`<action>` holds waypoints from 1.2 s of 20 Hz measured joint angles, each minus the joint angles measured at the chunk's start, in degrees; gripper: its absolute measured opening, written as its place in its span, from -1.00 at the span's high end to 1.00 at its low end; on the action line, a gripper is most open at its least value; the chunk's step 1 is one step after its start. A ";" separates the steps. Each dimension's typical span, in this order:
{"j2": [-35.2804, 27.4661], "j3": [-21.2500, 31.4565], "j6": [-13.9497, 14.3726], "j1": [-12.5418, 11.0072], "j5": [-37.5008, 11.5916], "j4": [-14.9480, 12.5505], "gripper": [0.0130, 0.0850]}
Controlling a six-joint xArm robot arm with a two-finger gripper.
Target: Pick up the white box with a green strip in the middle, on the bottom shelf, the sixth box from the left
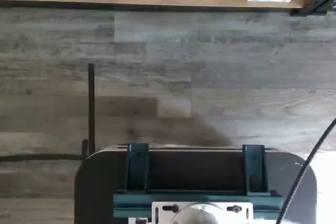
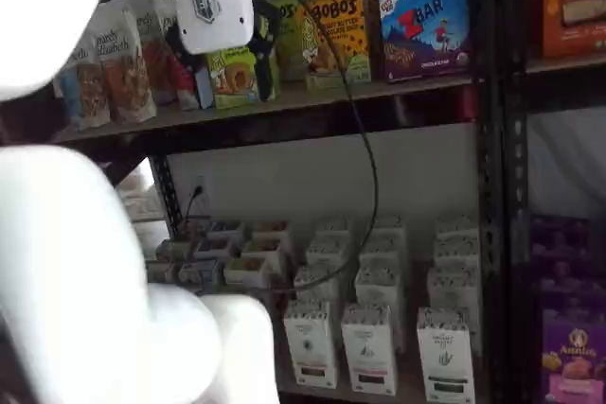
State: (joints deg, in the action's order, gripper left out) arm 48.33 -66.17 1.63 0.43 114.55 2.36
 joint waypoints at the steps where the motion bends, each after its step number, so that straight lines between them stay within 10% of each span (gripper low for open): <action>1: 0.36 0.33 0.05 0.11 -0.60 -0.15 -1.00; 11: 1.84 3.88 0.09 0.93 -4.58 -2.03 -1.00; 24: 6.53 23.79 -1.24 -0.68 -26.35 -2.25 -1.00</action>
State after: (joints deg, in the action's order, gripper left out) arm 54.86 -42.39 0.39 -0.25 88.20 0.11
